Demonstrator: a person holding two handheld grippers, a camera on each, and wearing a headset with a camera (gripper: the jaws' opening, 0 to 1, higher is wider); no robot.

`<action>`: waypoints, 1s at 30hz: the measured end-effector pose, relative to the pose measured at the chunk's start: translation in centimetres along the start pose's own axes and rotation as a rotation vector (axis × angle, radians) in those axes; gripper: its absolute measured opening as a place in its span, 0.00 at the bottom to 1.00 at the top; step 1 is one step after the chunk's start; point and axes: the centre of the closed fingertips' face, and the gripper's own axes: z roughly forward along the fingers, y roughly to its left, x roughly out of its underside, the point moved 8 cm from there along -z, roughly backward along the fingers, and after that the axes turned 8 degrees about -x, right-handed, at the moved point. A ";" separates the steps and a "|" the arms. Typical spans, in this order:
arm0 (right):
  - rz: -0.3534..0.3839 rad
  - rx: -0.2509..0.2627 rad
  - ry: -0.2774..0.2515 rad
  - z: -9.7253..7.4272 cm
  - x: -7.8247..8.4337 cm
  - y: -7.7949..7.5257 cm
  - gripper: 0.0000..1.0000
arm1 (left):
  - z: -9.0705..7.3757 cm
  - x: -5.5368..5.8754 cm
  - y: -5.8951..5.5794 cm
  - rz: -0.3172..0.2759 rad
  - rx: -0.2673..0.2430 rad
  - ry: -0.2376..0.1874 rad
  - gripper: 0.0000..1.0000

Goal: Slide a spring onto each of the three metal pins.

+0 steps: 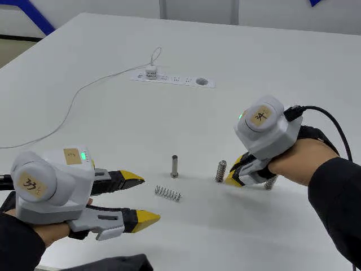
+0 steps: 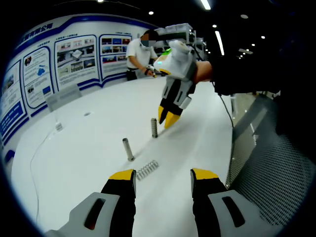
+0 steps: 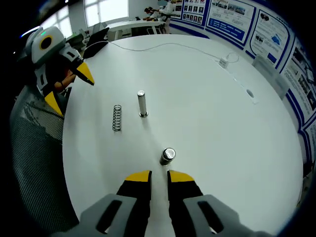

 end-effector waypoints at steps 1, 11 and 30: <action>0.001 -0.002 0.001 0.0 0.1 0.2 0.14 | 0.0 0.0 0.0 0.000 0.000 0.001 0.46; -0.032 -0.052 -0.006 1.2 -0.5 3.0 0.14 | 0.0 -0.1 -0.2 0.007 0.001 0.003 0.46; -0.121 -0.131 -0.062 4.6 -4.9 5.8 0.16 | 0.0 -0.1 -0.1 0.008 0.000 0.002 0.45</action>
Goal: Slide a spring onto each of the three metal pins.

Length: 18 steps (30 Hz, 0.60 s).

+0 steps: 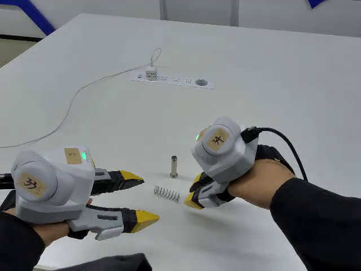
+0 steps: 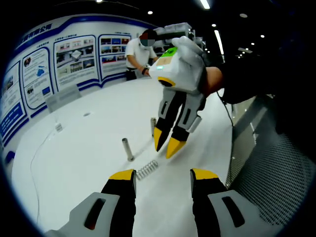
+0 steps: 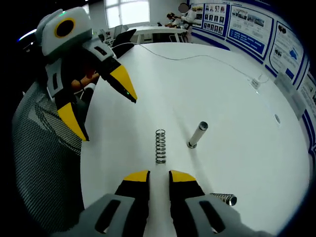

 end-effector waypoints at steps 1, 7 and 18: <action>-0.002 -0.001 -0.002 0.2 -0.1 0.0 0.16 | 0.0 0.0 0.0 0.000 0.000 0.000 0.45; -0.007 -0.001 -0.005 1.2 -0.6 -0.2 0.16 | 0.0 0.0 0.1 0.000 -0.002 -0.002 0.45; 0.014 -0.002 0.000 2.2 -0.5 -0.7 0.16 | 0.0 0.1 0.2 0.001 -0.001 0.001 0.45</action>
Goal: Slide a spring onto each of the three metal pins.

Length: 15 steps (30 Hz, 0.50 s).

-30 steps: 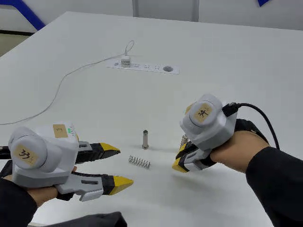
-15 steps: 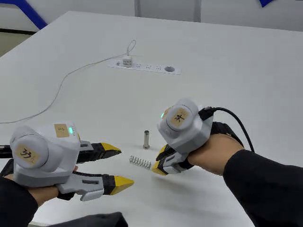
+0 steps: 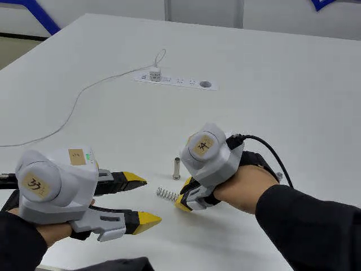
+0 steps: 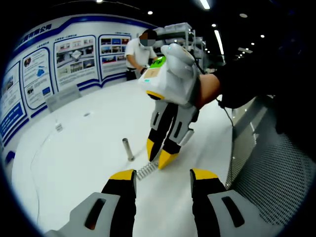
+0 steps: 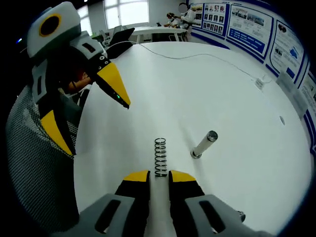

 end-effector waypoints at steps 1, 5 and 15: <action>0.001 0.000 0.000 0.1 0.0 0.0 0.16 | 0.0 0.0 0.0 0.000 0.000 0.000 0.45; 0.000 -0.003 0.001 0.3 0.1 0.0 0.15 | 0.0 0.0 0.0 -0.001 -0.002 0.000 0.45; 0.001 -0.001 -0.009 0.2 0.3 0.0 0.12 | 0.0 0.1 0.1 0.002 -0.001 0.006 0.44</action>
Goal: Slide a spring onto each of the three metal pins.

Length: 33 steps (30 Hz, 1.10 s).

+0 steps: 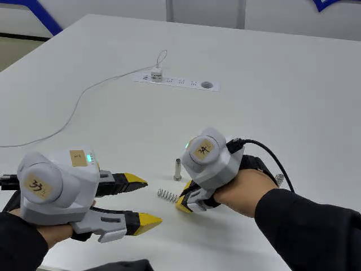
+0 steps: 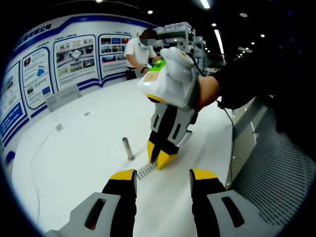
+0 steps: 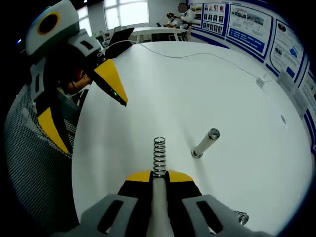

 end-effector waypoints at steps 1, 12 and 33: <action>0.000 0.000 0.000 0.0 0.0 0.0 0.12 | 0.0 0.0 0.0 0.000 0.000 0.000 0.44; -0.003 0.007 -0.009 -1.4 -0.8 0.6 0.12 | 0.0 -0.1 -0.1 0.002 0.000 -0.002 0.44; -0.033 0.012 0.005 -3.1 -2.2 1.2 0.12 | -0.1 -0.2 -0.3 0.006 0.003 -0.010 0.44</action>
